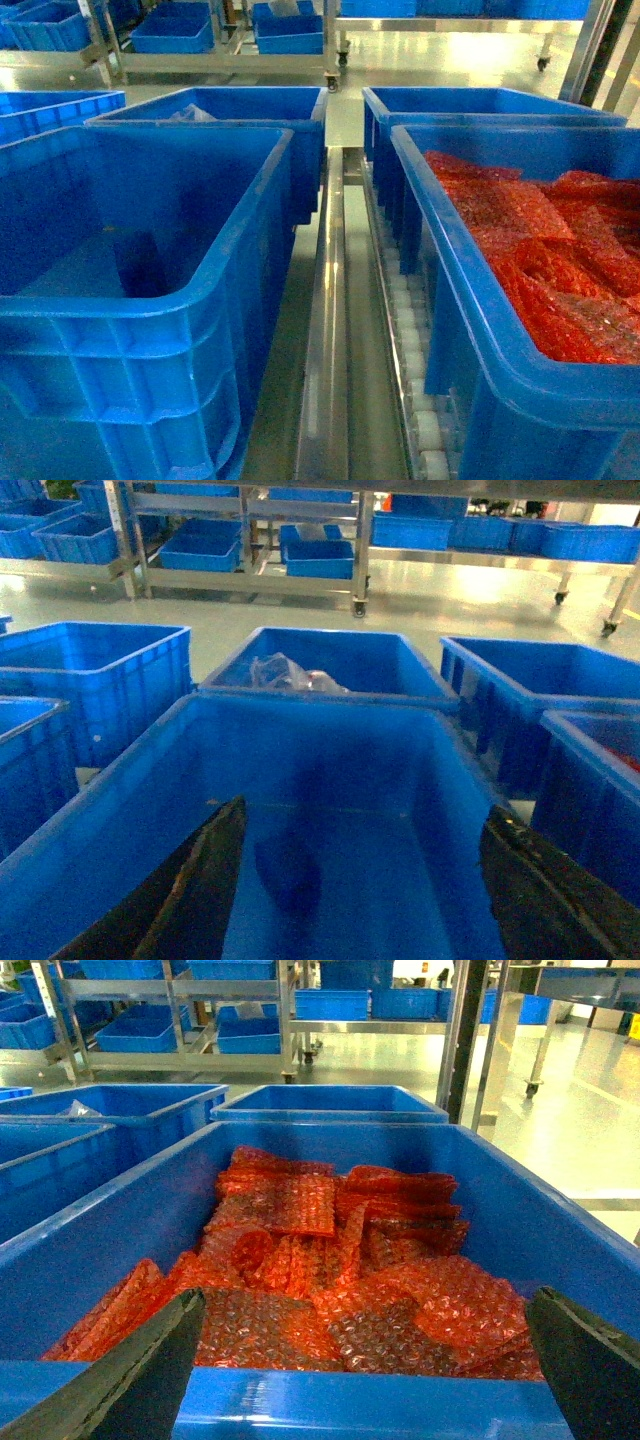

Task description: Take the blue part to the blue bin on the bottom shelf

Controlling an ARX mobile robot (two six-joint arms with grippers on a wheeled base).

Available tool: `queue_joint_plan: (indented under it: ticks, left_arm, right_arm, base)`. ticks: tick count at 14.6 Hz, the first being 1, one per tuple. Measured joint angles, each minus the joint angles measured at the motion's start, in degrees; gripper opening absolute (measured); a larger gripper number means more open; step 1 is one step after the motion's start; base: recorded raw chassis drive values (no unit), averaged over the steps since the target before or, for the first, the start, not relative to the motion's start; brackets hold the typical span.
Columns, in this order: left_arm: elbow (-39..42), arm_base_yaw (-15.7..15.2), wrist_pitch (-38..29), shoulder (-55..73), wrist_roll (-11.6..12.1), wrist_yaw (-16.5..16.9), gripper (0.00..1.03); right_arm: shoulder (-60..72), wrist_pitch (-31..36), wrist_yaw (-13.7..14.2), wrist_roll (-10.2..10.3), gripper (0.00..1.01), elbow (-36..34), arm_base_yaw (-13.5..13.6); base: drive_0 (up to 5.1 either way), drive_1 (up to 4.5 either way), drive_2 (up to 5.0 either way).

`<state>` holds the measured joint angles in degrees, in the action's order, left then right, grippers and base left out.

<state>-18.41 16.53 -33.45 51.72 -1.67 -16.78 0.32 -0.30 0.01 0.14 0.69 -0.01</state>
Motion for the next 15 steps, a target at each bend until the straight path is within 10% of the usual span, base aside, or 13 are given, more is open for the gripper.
queue_joint_plan:
  ticks: [5,10,15]
  left_arm:
    - [10.01,-7.87,2.16,-11.63,0.59,7.87,0.01]
    - [14.62,-16.68,7.89,-21.81,0.72,16.02,0.02]
    - [17.16,-16.39,10.16,-28.46,0.72,16.74,0.02]
  right_arm:
    - [0.0,0.02,0.0,0.0,0.98,0.0,0.0]
    - [0.0,-0.02,0.02,0.0,0.98,0.0,0.0]
    - [0.0,0.02,0.0,0.0,0.98,0.0,0.0]
  base:
    - [0.0,0.0,0.0]
    - [0.0,0.0,0.0]
    - [0.0,0.0,0.0]
